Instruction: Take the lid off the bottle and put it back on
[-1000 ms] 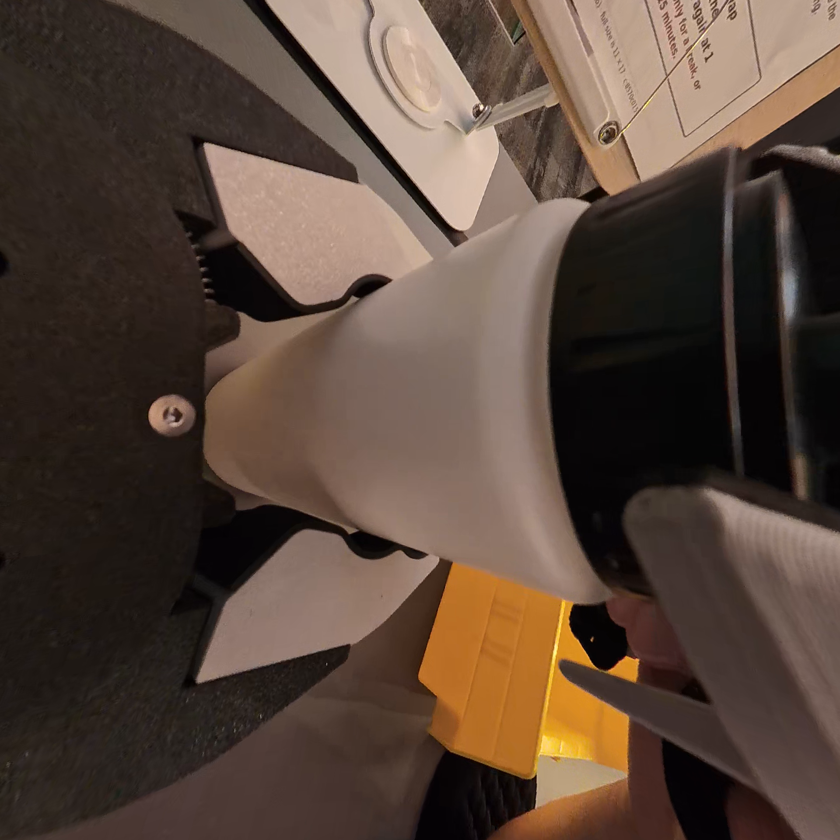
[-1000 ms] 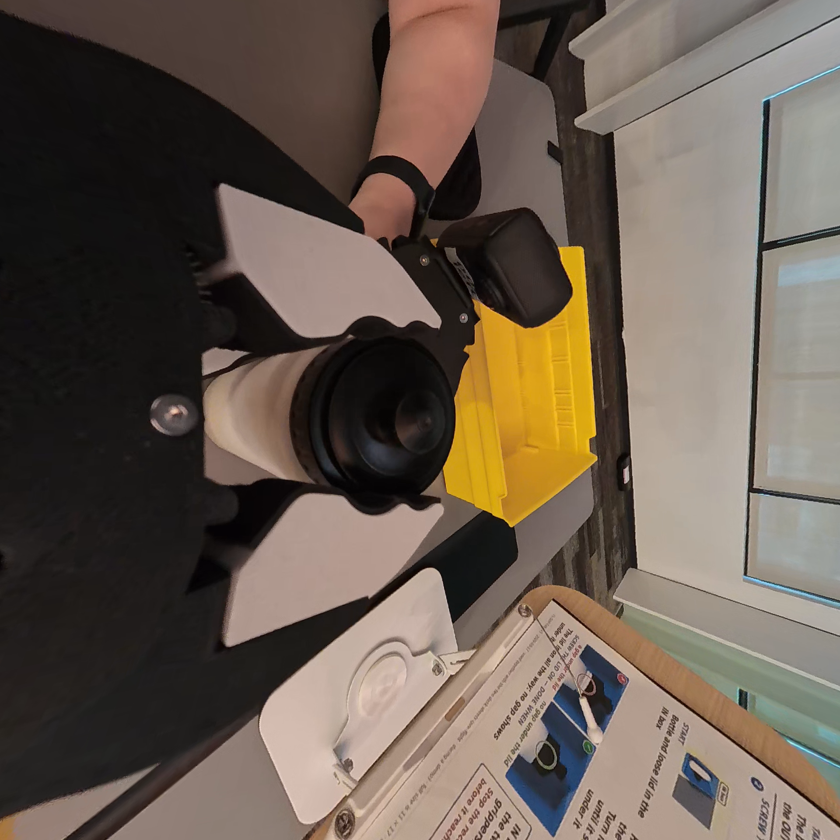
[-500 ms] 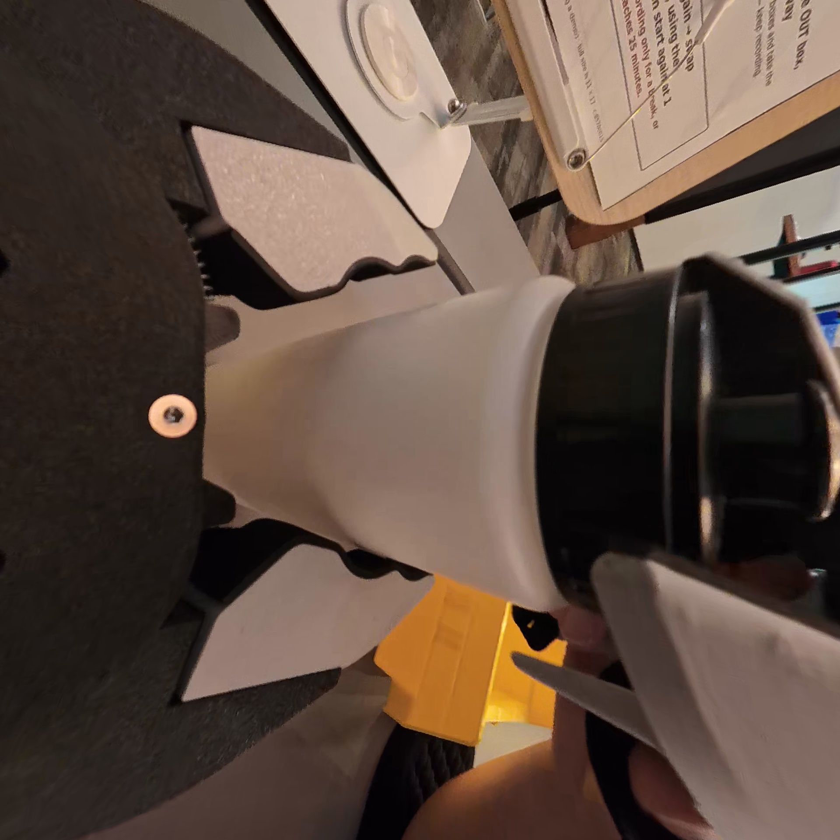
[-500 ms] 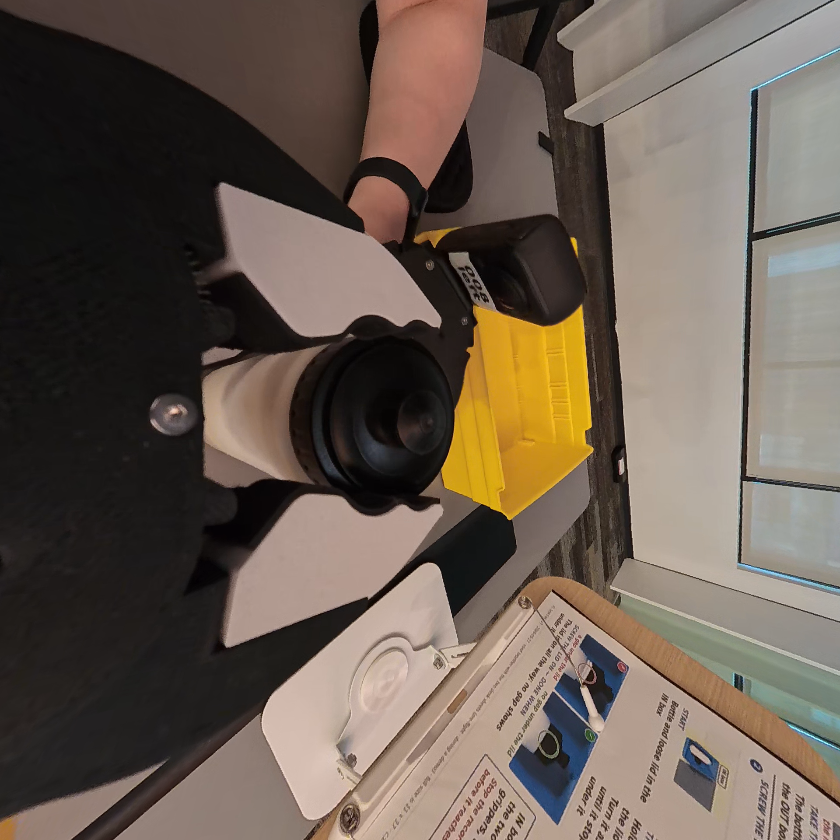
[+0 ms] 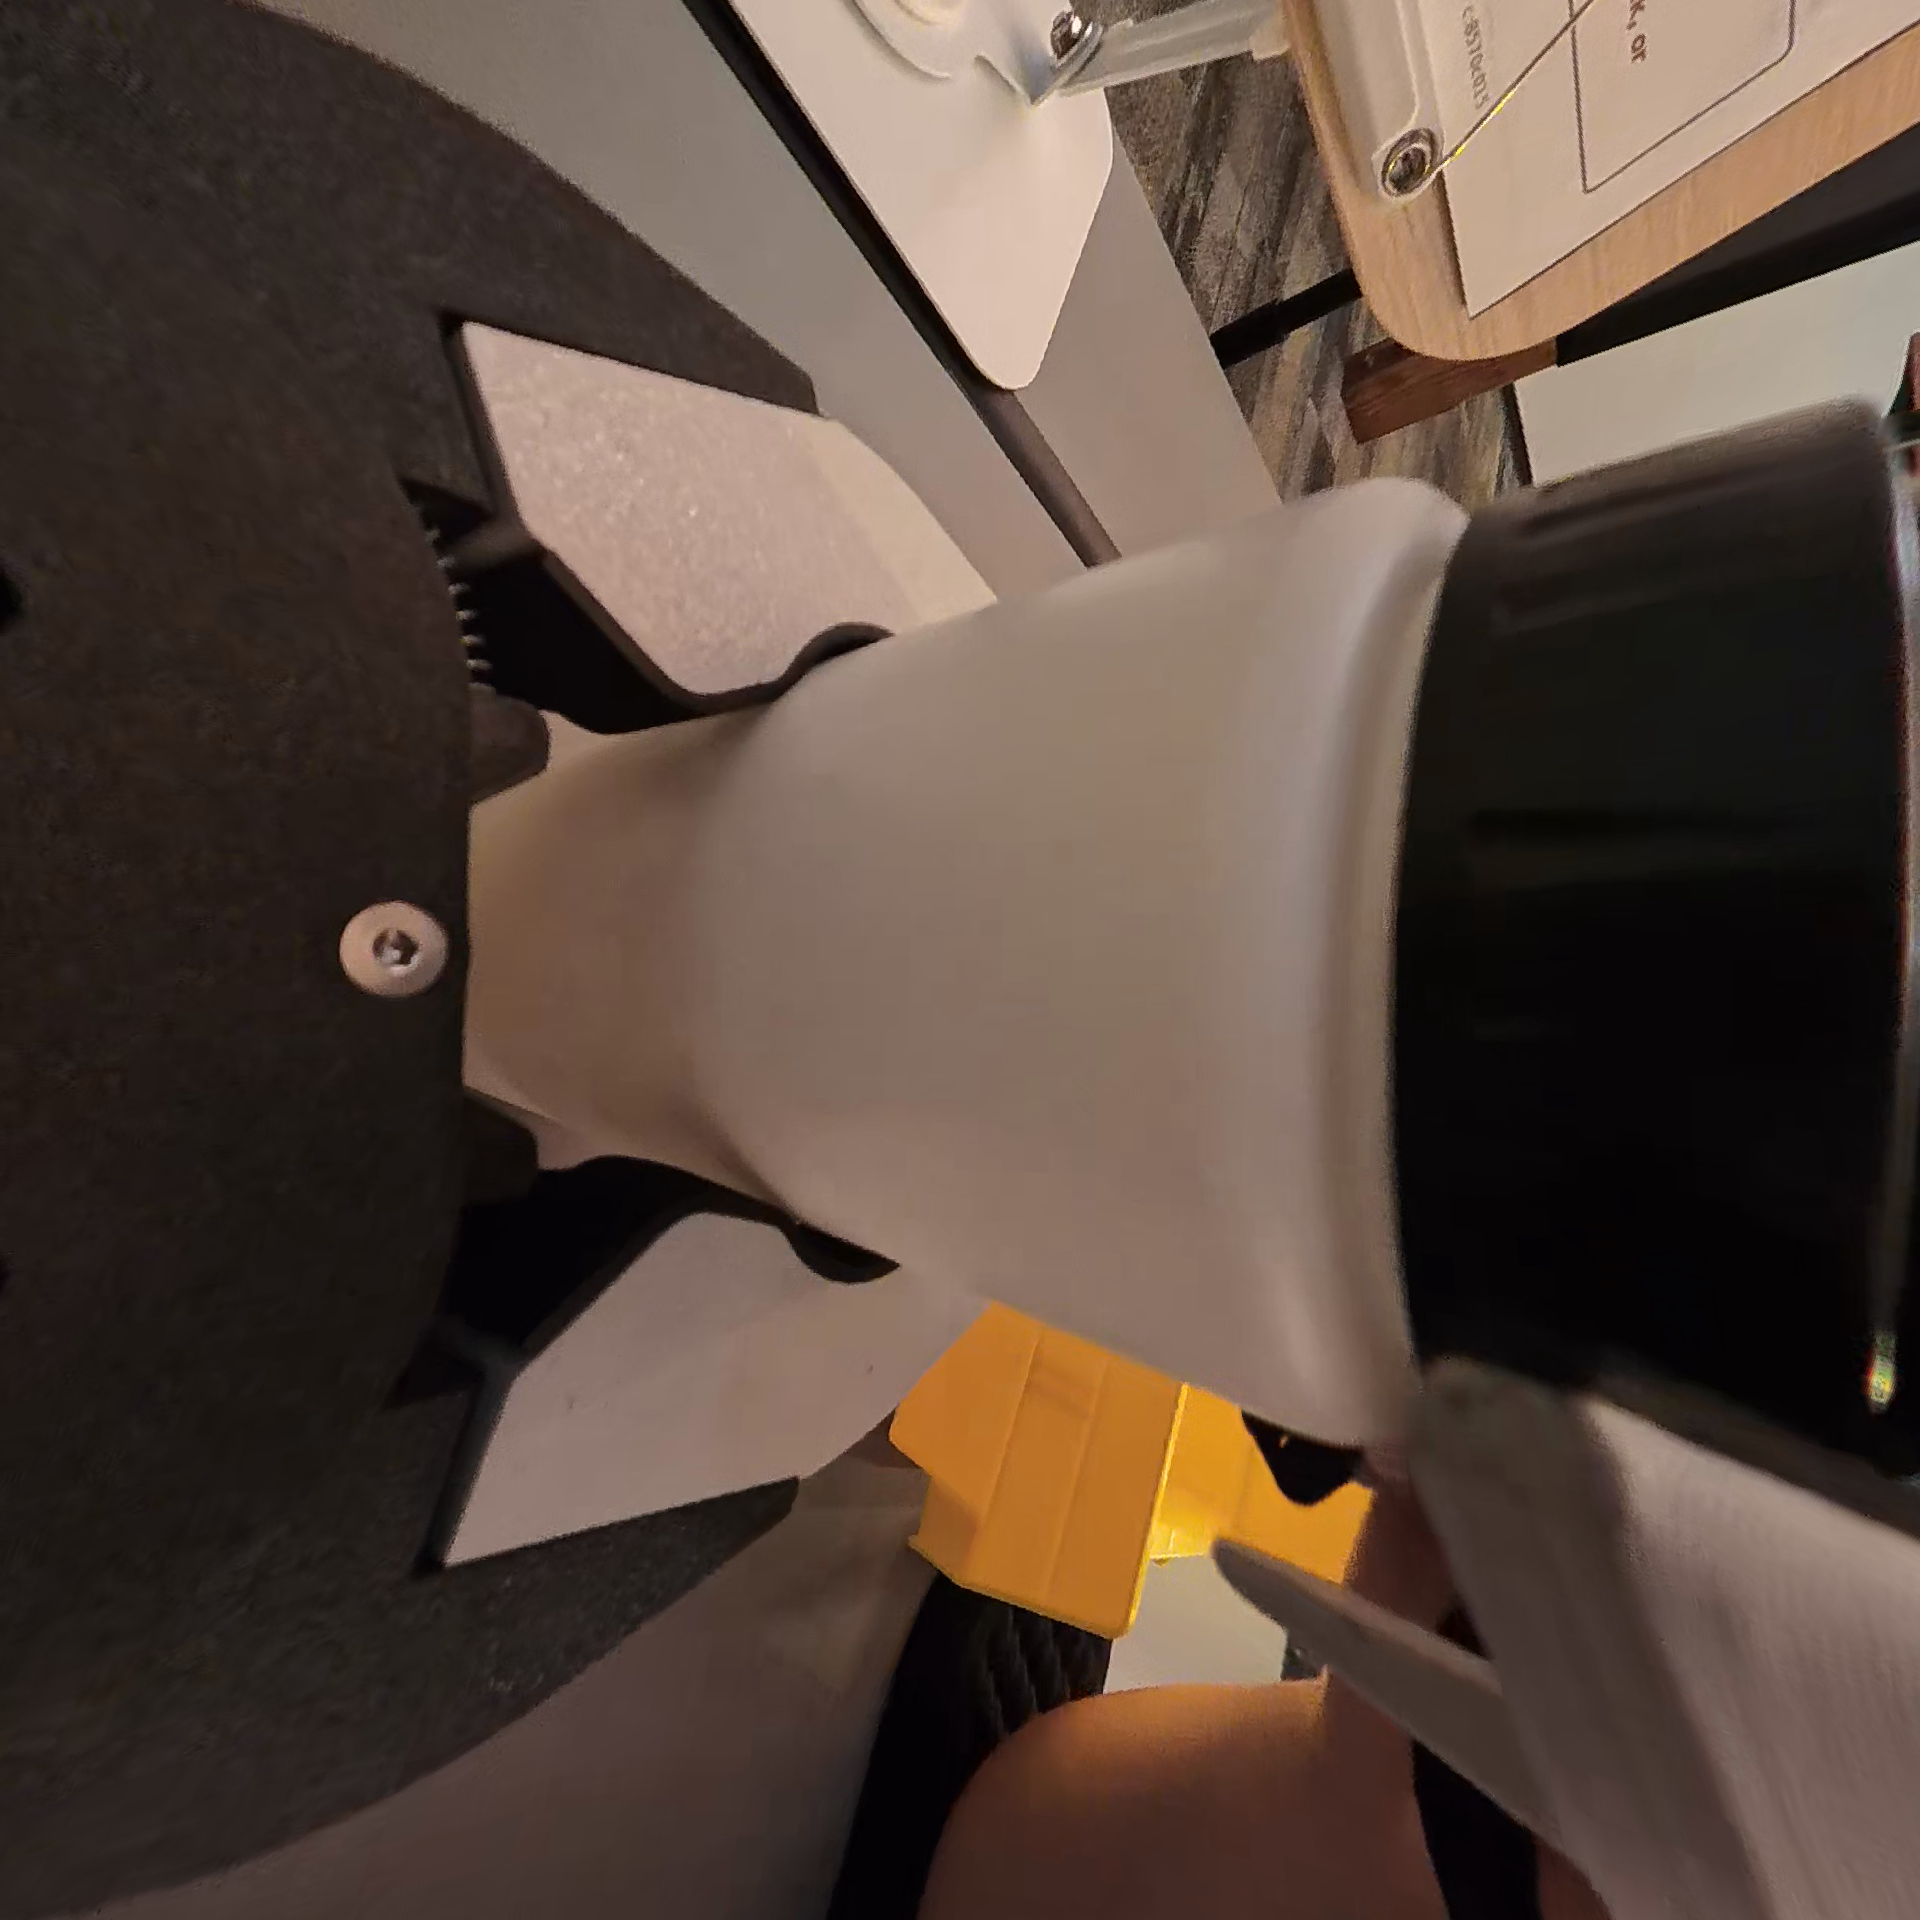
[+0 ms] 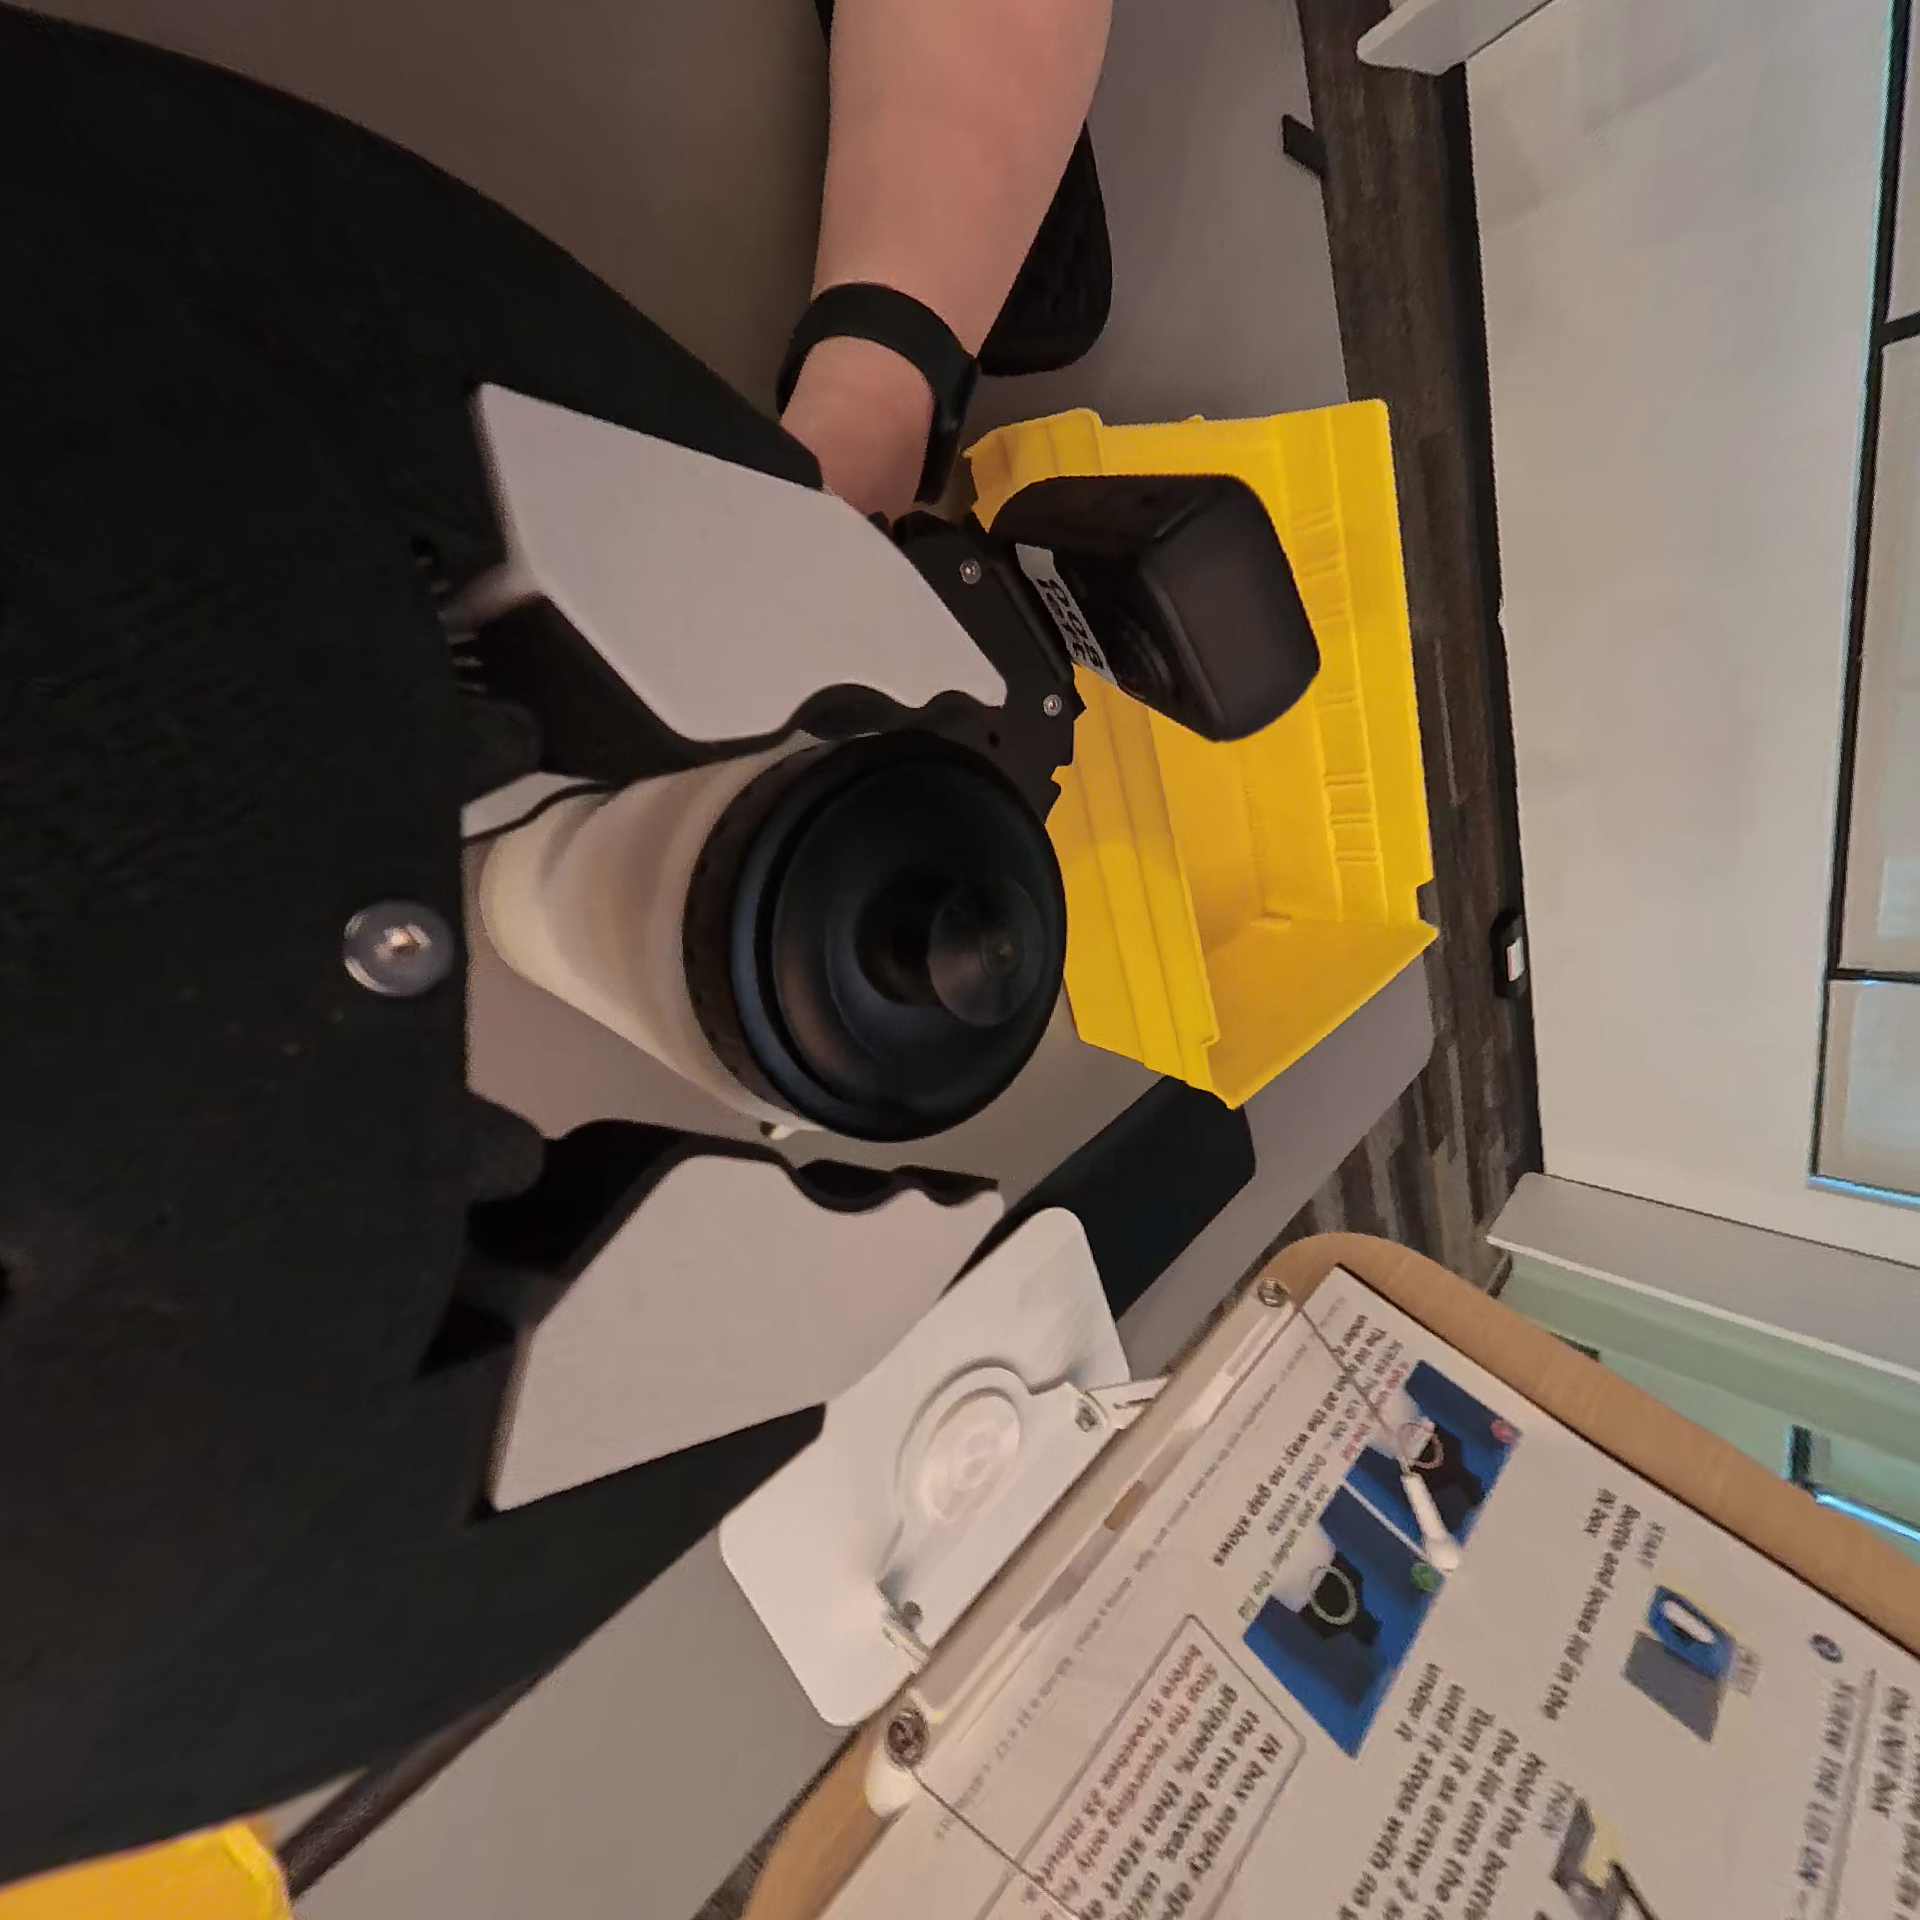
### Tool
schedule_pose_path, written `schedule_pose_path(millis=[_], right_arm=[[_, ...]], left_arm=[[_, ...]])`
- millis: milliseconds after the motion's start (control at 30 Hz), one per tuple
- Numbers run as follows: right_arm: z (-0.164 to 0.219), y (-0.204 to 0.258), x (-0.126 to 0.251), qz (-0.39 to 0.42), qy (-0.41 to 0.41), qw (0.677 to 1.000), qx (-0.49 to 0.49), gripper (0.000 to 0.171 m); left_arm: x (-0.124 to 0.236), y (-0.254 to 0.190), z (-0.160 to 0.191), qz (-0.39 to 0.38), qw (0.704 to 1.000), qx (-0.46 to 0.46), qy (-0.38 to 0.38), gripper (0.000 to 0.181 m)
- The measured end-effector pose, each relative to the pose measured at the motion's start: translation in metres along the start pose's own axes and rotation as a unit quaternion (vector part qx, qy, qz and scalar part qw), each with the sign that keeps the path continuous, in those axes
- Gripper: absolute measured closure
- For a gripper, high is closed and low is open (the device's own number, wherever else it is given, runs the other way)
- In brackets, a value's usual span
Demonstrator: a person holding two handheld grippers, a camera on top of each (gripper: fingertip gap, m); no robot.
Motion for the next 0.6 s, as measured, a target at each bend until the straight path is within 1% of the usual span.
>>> schedule_pose_path(millis=[133, 433, 600], right_arm=[[0.0015, 0.0025, 0.0009, 0.007, 0.019, 0.999, -0.034, 0.094], [0.0017, 0.0048, 0.0042, 0.014, 0.047, 0.999, -0.016, 0.093], [0.0017, 0.0047, 0.0049, 0.005, 0.054, 0.998, -0.007, 0.093]], left_arm=[[0.0006, -0.0010, 0.0000, -0.006, 1.000, 0.001, 0.004, 0.078], [-0.0009, -0.0055, 0.0006, -0.020, 0.999, 0.006, 0.030, 0.078], [-0.0010, -0.0053, 0.0008, -0.022, 0.999, 0.004, 0.036, 0.078]])
Point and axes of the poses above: each gripper's, where its closed fingertips meet, x back along the fingers, z out of its underside, y = z × x across the jaws, the point moved 5 cm from there along x, back along the fingers, and after that the axes turned 12 degrees about -y, right-handed, at the moved point
